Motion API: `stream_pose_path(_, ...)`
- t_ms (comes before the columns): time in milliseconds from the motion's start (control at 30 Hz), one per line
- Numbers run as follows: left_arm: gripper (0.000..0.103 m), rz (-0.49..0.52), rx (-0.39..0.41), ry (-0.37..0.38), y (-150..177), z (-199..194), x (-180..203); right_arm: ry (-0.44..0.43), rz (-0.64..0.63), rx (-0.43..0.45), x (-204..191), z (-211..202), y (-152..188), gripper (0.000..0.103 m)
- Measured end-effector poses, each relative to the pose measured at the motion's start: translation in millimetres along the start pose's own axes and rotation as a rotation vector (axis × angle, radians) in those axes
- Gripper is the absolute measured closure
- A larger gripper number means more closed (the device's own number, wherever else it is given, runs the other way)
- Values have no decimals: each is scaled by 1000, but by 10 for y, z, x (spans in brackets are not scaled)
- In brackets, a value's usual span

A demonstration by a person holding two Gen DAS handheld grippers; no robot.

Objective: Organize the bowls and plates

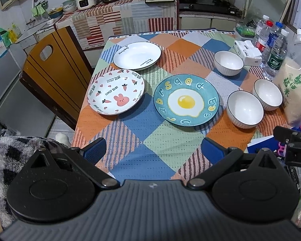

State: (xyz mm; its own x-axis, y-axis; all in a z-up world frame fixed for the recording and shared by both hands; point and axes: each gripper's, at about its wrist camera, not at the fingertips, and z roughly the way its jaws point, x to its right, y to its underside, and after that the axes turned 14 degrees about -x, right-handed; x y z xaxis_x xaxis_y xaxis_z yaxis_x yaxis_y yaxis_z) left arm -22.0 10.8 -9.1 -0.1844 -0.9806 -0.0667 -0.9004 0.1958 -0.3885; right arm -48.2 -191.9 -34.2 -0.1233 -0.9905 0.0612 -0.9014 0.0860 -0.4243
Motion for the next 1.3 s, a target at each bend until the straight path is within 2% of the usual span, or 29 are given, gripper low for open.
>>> stream_pose_path(1300,1,31,5,8,0,30,95,3,9,-4,50,65,-24,0)
